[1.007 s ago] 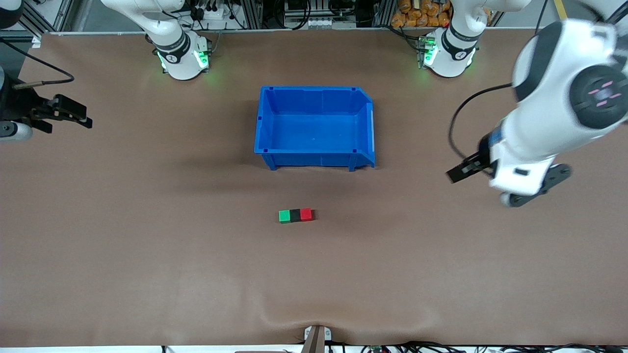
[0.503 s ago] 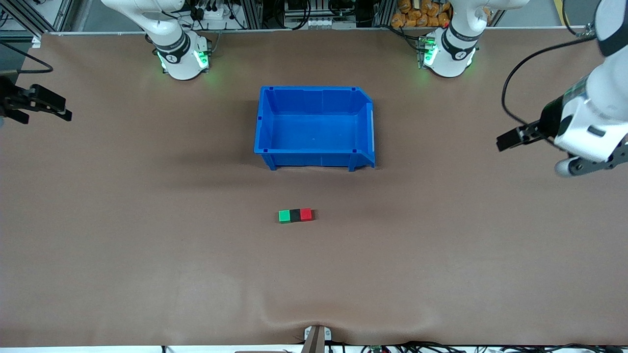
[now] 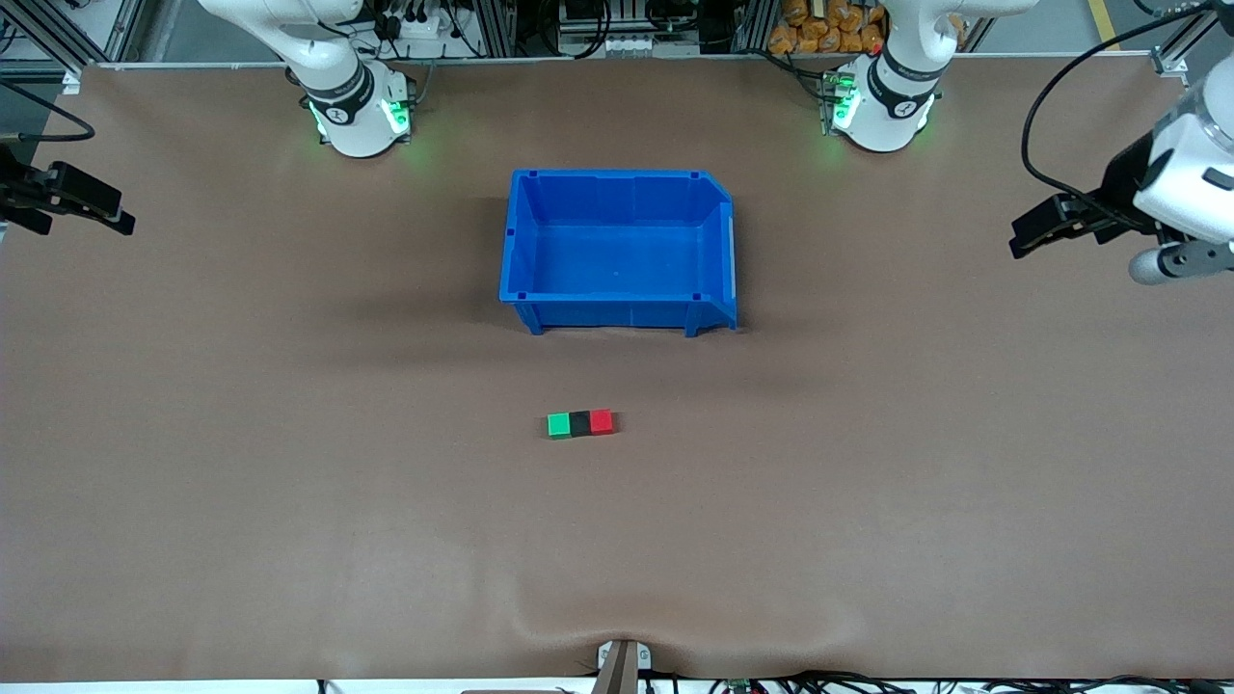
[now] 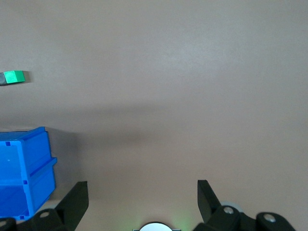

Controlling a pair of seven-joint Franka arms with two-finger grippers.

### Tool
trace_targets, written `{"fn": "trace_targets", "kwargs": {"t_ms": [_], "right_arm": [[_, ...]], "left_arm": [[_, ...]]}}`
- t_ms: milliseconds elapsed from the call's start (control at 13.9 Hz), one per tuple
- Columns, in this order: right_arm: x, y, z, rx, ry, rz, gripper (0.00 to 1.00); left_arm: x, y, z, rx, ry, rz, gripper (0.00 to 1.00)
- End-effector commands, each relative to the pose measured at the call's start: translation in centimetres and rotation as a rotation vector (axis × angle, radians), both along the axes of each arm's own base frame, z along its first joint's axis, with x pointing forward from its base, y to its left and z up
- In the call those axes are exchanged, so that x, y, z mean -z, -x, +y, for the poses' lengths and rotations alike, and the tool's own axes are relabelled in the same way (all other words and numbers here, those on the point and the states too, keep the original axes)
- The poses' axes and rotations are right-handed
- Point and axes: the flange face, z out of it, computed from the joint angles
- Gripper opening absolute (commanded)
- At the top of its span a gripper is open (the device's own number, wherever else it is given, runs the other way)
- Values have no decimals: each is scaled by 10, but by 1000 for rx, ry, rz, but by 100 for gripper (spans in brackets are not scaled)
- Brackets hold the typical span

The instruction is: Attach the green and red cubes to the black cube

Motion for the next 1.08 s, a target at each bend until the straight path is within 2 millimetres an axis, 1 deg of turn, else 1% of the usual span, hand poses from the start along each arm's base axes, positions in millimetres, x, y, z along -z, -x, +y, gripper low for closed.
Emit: {"fn": "trace_targets", "kwargs": {"t_ms": [0, 72, 144, 288, 431, 503, 647, 791, 863, 1007], "right_arm": [[-7, 1, 5, 15, -12, -17, 100], [-12, -2, 8, 2, -10, -42, 100], [-17, -3, 13, -13, -8, -57, 100], [-5, -8, 12, -7, -9, -31, 100], [-3, -9, 9, -2, -9, -27, 100], [-4, -9, 6, 2, -9, -31, 100], [-5, -10, 3, 6, -8, -40, 100], [-4, -12, 7, 2, -8, -40, 100], [-4, -12, 6, 14, -9, -43, 100], [-5, -14, 8, 16, -13, -54, 100]], "left_arm": [[-1, 37, 3, 20, -13, -41, 100], [2, 42, 5, 21, -11, -54, 100], [0, 47, 6, 29, -11, -58, 100], [-2, 54, 8, 62, -12, -61, 100], [0, 67, 7, 66, 1, -83, 100], [-6, 73, 7, 68, 4, -118, 100], [-11, 78, 5, 75, 2, -115, 100], [-11, 78, 8, 101, 2, -105, 100], [-15, 75, 12, 122, 1, -101, 100], [-21, 61, 14, 143, -12, -74, 100]]}}
